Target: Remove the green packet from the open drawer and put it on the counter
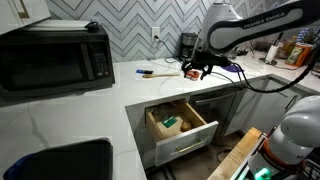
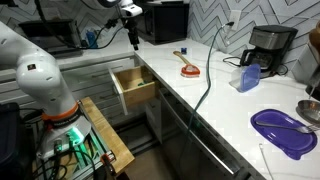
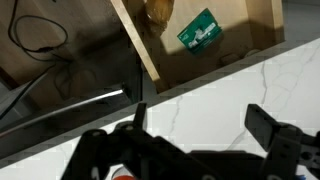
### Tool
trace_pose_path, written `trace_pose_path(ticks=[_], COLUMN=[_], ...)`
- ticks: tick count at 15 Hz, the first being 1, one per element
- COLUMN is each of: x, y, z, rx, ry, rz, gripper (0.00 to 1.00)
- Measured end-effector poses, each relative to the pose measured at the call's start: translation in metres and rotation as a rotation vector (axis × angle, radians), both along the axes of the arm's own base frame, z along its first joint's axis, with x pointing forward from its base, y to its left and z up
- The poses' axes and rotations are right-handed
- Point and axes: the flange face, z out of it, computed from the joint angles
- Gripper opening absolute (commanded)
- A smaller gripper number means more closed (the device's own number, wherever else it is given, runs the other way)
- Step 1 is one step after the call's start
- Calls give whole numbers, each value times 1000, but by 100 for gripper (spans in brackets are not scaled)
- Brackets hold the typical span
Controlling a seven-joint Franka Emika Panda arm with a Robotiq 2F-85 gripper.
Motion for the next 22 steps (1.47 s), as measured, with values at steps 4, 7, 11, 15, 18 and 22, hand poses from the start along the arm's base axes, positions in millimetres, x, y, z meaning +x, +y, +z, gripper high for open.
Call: trace_pose_path(ticks=[4, 7, 11, 15, 18, 22], x=[7, 11, 6, -2, -4, -1], y=[9, 25, 45, 65, 78, 82], z=[-22, -51, -84, -111, -132, -159], rx=[7, -2, -35, -52, -47, -35], ry=[29, 35, 44, 22, -11, -45], rz=[-39, -104, -208, -291, -314, -334], gripper=[100, 100, 100, 100, 100, 100])
